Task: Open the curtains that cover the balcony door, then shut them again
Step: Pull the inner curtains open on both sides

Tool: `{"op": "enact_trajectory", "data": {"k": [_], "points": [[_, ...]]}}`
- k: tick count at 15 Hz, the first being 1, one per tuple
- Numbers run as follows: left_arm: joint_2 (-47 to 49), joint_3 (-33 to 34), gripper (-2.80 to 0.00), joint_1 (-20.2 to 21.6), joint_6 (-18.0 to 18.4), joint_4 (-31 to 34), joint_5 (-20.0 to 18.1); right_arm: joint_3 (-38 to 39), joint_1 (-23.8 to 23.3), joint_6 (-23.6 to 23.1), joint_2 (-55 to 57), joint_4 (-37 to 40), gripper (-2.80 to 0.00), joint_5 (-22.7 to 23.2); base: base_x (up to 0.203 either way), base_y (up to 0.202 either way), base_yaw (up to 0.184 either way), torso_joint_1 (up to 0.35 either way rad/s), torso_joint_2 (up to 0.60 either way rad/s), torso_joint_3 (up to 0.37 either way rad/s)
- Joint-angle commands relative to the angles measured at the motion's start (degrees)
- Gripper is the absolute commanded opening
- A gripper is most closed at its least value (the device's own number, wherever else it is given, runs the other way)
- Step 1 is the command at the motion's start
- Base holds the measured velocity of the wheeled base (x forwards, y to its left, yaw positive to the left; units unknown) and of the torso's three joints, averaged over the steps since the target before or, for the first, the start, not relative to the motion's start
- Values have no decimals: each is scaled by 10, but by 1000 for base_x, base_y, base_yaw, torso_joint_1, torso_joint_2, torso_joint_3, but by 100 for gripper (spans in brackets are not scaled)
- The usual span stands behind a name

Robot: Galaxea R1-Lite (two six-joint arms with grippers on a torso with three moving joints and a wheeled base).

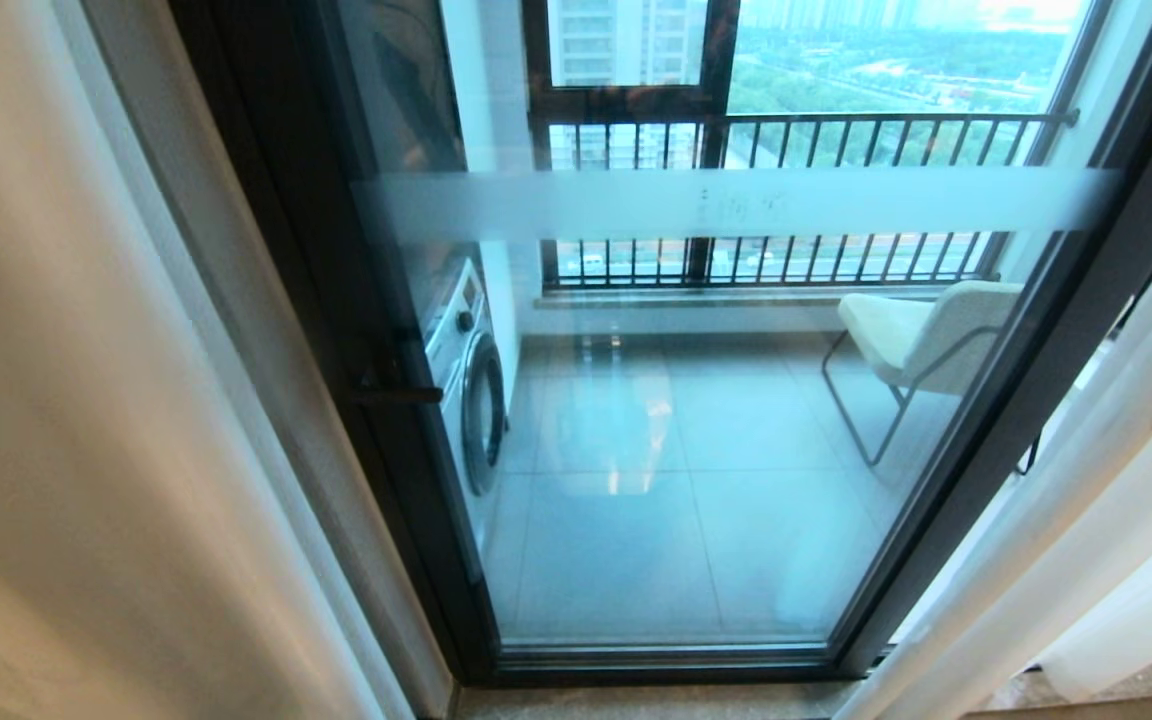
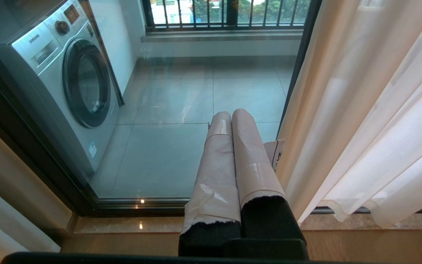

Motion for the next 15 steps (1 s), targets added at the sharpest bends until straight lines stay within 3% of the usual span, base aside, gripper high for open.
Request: {"op": "enact_trajectory", "data": {"k": [1,9,15], "points": [[46,-18,-280,22,-1,-2,2,0,0,0,4,0,-280,0,0,0,0,0,0,0],[119,-31,-280,67,-27,1,4,0,0,0,12,0,-280,0,0,0,0,0,0,0],[90,-31,-280,24,-40,25,2,0,0,0,10,0,-280,0,0,0,0,0,0,0]]}}
